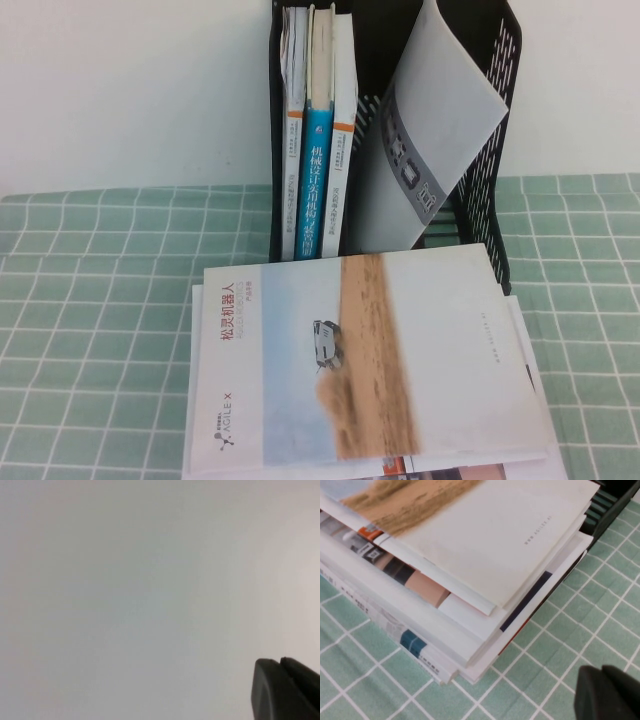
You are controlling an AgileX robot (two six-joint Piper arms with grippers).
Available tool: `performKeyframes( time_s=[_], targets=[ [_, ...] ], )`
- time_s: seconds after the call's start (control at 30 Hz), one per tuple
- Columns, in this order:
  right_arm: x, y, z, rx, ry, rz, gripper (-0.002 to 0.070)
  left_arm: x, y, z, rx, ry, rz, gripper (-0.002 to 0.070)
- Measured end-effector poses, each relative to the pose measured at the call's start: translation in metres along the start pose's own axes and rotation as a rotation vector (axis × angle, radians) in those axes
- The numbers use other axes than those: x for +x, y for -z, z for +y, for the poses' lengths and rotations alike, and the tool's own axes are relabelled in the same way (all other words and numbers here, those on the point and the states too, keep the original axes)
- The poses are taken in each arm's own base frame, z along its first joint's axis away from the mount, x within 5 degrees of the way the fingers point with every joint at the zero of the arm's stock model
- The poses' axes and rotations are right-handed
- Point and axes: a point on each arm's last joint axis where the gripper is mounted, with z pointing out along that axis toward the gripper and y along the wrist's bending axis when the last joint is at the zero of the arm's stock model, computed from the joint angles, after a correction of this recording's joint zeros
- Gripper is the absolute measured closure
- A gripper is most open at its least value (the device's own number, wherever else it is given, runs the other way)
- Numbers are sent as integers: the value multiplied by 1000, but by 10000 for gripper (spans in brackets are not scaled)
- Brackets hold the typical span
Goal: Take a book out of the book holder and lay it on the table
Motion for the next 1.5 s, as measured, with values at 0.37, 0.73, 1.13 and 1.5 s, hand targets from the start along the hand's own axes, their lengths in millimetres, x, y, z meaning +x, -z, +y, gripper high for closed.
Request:
performKeyframes(
  time_s=[0.37,0.73,1.13,1.5],
  targets=[
    [0,0,0,-5,-6,-2,678,76,2,26,-151,57,242,678],
    [0,0,0,-5,-6,-2,678,150,49,51,-385,8,350,678],
    [0,0,1,-10,-15,-5,678,196,81,59,-487,53,597,678],
    [0,0,1,-11,-16,-5,678,206,89,59,-511,64,730,678]
  ],
)
